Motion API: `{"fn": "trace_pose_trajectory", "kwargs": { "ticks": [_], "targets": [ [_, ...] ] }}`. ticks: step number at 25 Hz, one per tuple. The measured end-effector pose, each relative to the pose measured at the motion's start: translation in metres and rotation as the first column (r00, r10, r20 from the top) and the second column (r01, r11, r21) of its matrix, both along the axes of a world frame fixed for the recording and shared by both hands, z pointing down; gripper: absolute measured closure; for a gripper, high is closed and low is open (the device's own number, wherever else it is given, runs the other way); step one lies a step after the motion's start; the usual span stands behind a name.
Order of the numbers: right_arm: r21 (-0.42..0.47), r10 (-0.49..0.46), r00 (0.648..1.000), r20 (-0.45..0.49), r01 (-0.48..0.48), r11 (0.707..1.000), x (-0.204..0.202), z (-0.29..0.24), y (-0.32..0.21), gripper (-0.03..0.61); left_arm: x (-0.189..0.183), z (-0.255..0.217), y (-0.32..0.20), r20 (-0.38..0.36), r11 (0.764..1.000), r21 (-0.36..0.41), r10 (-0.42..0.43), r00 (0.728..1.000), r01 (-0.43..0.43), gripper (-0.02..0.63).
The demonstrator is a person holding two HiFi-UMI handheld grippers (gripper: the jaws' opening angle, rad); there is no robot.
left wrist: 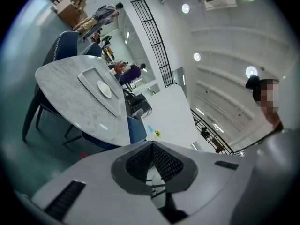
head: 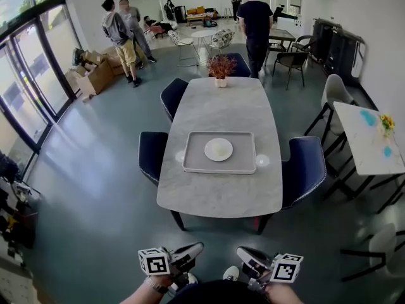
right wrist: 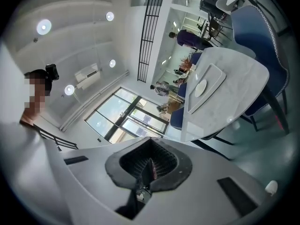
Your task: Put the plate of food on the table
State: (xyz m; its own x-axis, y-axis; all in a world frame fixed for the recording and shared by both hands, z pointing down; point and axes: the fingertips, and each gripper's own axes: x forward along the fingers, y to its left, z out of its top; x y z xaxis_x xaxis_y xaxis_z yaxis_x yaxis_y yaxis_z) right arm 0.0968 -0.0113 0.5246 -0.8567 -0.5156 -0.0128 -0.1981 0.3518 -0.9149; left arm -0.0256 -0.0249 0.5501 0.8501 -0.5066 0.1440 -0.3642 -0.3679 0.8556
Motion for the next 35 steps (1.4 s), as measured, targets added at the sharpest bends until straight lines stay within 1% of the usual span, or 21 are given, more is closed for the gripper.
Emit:
{"fn": "trace_pose_trajectory", "kwargs": {
  "ticks": [4, 6, 8, 11, 13, 14, 15, 18, 22, 25, 28, 35],
  "targets": [
    [0.009, -0.018, 1.0, 0.006, 0.018, 1.0, -0.027, -0.006, 0.009, 0.568, -0.009, -0.006, 0.027, -0.02, 0.996, 0.041, 0.078, 0.997, -0.077, 0.607],
    [0.018, -0.024, 1.0, -0.016, 0.024, 1.0, -0.04, -0.007, 0.015, 0.568, -0.015, -0.01, 0.039, -0.025, 0.994, 0.041, 0.099, 0.995, -0.098, 0.607],
    [0.025, -0.028, 0.999, -0.035, 0.029, 0.999, -0.056, -0.006, 0.023, 0.568, -0.023, -0.013, 0.051, -0.01, 0.991, 0.05, 0.126, 0.992, -0.126, 0.608],
    [0.032, -0.04, 0.999, -0.025, 0.041, 0.999, -0.08, -0.01, 0.034, 0.568, -0.034, -0.02, 0.065, 0.025, 0.979, 0.091, 0.18, 0.983, -0.181, 0.607],
    [0.054, -0.049, 0.998, -0.047, 0.052, 0.997, -0.092, -0.013, 0.039, 0.568, -0.041, -0.027, 0.071, 0.05, 0.967, 0.129, 0.214, 0.976, -0.218, 0.607],
    [0.067, -0.05, 0.996, -0.067, 0.054, 0.996, -0.097, -0.015, 0.041, 0.568, -0.045, -0.029, 0.073, 0.049, 0.965, 0.135, 0.222, 0.974, -0.227, 0.607],
    [0.075, -0.047, 0.996, -0.08, 0.054, 0.996, -0.1, -0.015, 0.044, 0.568, -0.048, -0.029, 0.075, 0.042, 0.963, 0.137, 0.227, 0.973, -0.231, 0.607],
    [0.057, -0.029, 0.998, -0.064, 0.033, 0.998, -0.105, -0.011, 0.055, 0.568, -0.053, -0.029, 0.077, 0.016, 0.961, 0.142, 0.238, 0.971, -0.238, 0.607],
    [0.045, -0.004, 0.997, -0.083, 0.008, 0.999, -0.115, -0.006, 0.064, 0.568, -0.062, -0.027, 0.082, 0.004, 0.954, 0.148, 0.264, 0.965, -0.261, 0.607],
    [0.027, 0.003, 0.998, -0.065, -0.001, 1.0, -0.127, -0.007, 0.071, 0.568, -0.073, -0.029, 0.09, -0.012, 0.957, 0.126, 0.264, 0.964, -0.26, 0.607],
    [0.024, 0.001, 0.998, -0.062, 0.001, 1.0, -0.136, -0.009, 0.077, 0.568, -0.083, -0.029, 0.095, -0.003, 0.957, 0.12, 0.265, 0.964, -0.262, 0.607],
    [0.036, -0.002, 0.997, -0.075, 0.005, 0.999, -0.145, -0.004, 0.084, 0.568, -0.091, -0.032, 0.097, -0.003, 0.952, 0.14, 0.274, 0.962, -0.271, 0.607]
  ]
}}
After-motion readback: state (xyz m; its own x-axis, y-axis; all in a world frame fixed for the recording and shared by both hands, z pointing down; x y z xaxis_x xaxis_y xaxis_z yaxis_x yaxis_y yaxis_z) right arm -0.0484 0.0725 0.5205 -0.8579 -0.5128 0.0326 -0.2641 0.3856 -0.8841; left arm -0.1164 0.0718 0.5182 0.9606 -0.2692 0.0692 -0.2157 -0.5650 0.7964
